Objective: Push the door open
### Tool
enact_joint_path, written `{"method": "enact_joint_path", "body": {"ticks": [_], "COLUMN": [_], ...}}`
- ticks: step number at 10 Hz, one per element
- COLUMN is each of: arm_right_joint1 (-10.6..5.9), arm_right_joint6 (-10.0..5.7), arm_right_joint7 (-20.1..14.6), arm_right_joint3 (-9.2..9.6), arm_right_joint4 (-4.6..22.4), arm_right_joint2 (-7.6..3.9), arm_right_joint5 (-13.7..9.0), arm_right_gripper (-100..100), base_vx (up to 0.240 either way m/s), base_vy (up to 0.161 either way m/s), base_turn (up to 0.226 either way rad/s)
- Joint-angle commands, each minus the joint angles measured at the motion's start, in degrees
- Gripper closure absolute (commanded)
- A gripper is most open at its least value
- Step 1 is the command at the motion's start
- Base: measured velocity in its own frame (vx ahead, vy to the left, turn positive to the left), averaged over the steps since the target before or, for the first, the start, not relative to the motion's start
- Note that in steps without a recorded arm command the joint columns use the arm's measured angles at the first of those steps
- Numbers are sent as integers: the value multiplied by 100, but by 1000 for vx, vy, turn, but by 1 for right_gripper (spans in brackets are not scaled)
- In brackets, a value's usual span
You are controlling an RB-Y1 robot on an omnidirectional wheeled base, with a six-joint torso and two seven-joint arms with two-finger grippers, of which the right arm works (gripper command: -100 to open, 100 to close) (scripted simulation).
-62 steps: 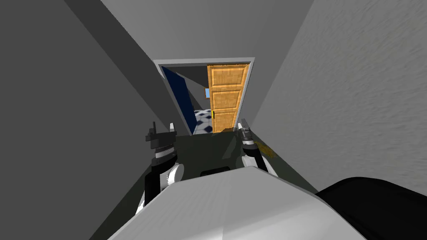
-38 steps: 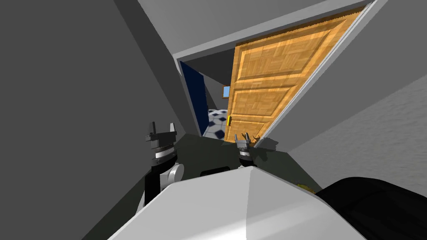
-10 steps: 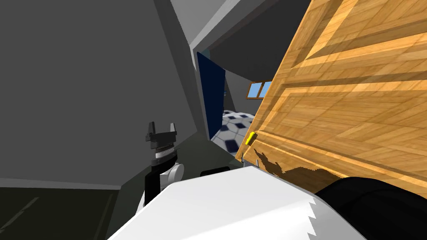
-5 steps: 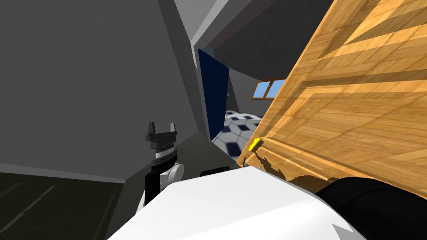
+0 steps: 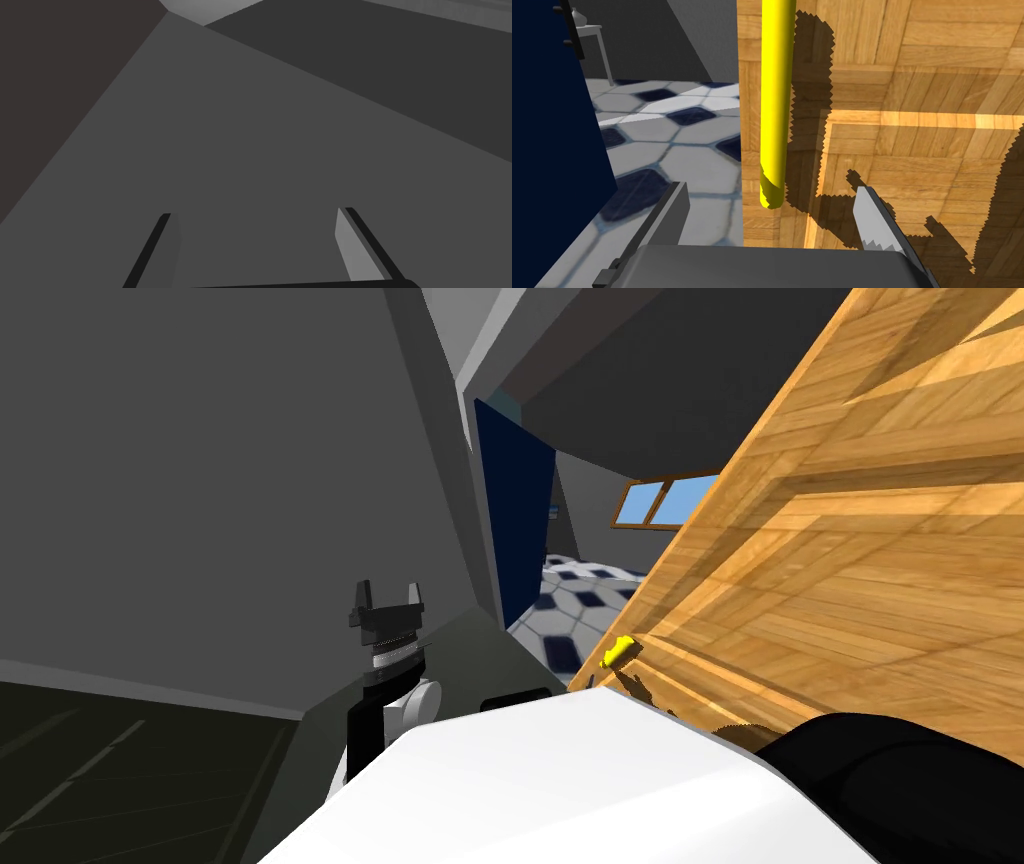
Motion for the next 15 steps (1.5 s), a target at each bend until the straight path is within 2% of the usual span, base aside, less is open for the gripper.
{"method": "enact_joint_path", "body": {"ticks": [1, 2, 4, 9, 10, 11, 15], "arm_right_joint1": [0, -32, -63, -147, -148, -148, -148], "arm_right_joint6": [0, 31, 79, 208, 186, 186, 186], "arm_right_joint7": [0, -11, 4, 42, 27, 27, 27], "arm_right_joint3": [0, -41, -82, -193, -182, -182, -182], "arm_right_joint4": [0, 5, -1, -19, 6, 6, 6], "arm_right_joint2": [0, -54, -77, -35, -44, -44, -44], "arm_right_joint5": [0, -28, -44, -89, -84, -84, -84], "arm_right_gripper": [-100, -100, -100, -100, -100, 100, 100], "base_vx": [50, 113, 119, 114, 47, -6, -6], "base_vy": [-67, -112, -165, -158, -74, 10, 9], "base_turn": [29, -6, 13, 6, 13, -4, -1]}}
